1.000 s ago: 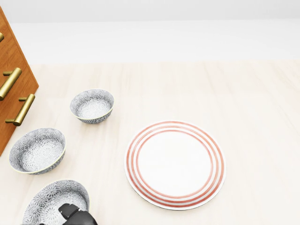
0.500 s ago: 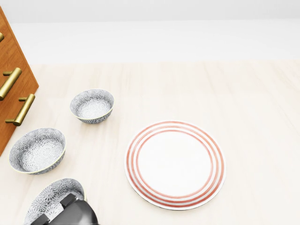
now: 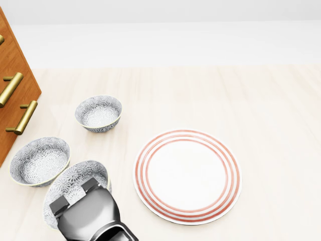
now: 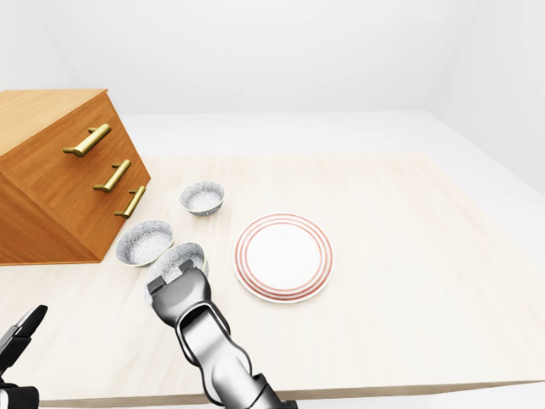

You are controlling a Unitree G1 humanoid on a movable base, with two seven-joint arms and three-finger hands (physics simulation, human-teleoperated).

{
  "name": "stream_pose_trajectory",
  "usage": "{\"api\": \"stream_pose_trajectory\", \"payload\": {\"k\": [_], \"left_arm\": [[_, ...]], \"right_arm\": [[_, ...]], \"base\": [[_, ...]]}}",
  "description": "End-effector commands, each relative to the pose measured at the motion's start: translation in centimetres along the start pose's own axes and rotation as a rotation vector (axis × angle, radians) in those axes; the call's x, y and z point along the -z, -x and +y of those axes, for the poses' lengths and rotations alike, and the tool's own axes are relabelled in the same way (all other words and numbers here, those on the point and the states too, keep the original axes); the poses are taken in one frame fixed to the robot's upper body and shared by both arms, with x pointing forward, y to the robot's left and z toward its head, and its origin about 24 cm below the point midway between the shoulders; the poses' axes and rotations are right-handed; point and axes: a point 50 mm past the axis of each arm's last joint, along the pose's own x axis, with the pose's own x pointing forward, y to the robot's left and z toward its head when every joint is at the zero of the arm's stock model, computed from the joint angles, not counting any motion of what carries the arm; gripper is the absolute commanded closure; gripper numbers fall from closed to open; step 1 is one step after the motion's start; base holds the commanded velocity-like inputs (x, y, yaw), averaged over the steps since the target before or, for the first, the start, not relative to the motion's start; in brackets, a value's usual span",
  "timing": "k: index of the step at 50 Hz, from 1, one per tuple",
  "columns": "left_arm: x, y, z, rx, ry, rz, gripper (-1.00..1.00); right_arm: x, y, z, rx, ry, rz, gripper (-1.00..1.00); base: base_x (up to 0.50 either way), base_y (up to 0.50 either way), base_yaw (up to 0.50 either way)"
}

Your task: Put the bowl at the front on the plate.

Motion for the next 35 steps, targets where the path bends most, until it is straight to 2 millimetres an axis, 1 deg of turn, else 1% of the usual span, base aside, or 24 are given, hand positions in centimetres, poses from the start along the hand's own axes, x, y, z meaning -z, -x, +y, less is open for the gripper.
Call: {"api": "stream_pose_trajectory", "payload": {"k": [1,3,11,14,17,19,23,26,28,30,33,35], "left_arm": [[0.0,-0.1,-0.1,0.002,0.004,0.001,-1.0],[-0.1,-0.1,-0.1,0.002,0.014,0.0,-1.0],[0.3,-0.1,-0.2,0.004,-0.003,0.013,-1.0],[0.3,-0.1,-0.1,0.005,-0.005,0.01,-1.0],[0.3,-0.1,-0.1,0.003,-0.007,0.01,-1.0],[0.0,0.0,-0.1,0.005,-0.001,-0.001,-1.0],[0.4,-0.1,-0.2,0.004,-0.01,0.015,-1.0],[0.2,-0.1,-0.2,0.006,-0.005,0.009,-1.0],[-0.4,0.0,0.0,0.007,0.008,-0.012,-1.0],[-0.2,0.0,0.0,0.002,0.005,-0.007,-1.0],[-0.6,0.0,0.0,0.003,0.013,-0.021,-1.0],[-0.3,0.0,-0.1,0.001,0.007,-0.011,-1.0]], "right_arm": [[1.6,1.5,-2.2,0.108,0.008,0.082,1.0],[1.9,1.8,-2.7,0.119,0.007,0.096,1.0],[3.2,2.8,-3.4,0.159,-0.008,0.146,1.0],[3.7,3.1,-3.3,0.176,-0.019,0.161,1.0],[4.4,3.9,-3.4,0.198,-0.029,0.206,1.0],[4.5,4.1,-3.3,0.204,-0.036,0.206,1.0],[4.9,4.6,-2.9,0.224,-0.055,0.23,1.0],[5.3,4.9,-2.6,0.254,-0.08,0.252,1.0],[5.3,5.3,-2.6,0.272,-0.087,0.247,1.0],[5.2,5.5,-2.5,0.3,-0.106,0.234,1.0],[5.2,6.3,-2.3,0.349,-0.119,0.231,1.0],[5.2,6.8,-2.2,0.394,-0.134,0.222,1.0]], "base": [[0.0,0.0,0.0],[0.0,0.0,0.0],[0.0,0.0,0.0],[0.0,0.0,0.0],[0.0,0.0,0.0],[0.0,0.0,0.0],[0.0,0.0,0.0],[0.0,0.0,0.0],[0.0,0.0,0.0],[0.0,0.0,0.0],[0.0,0.0,0.0],[0.0,0.0,0.0]]}}
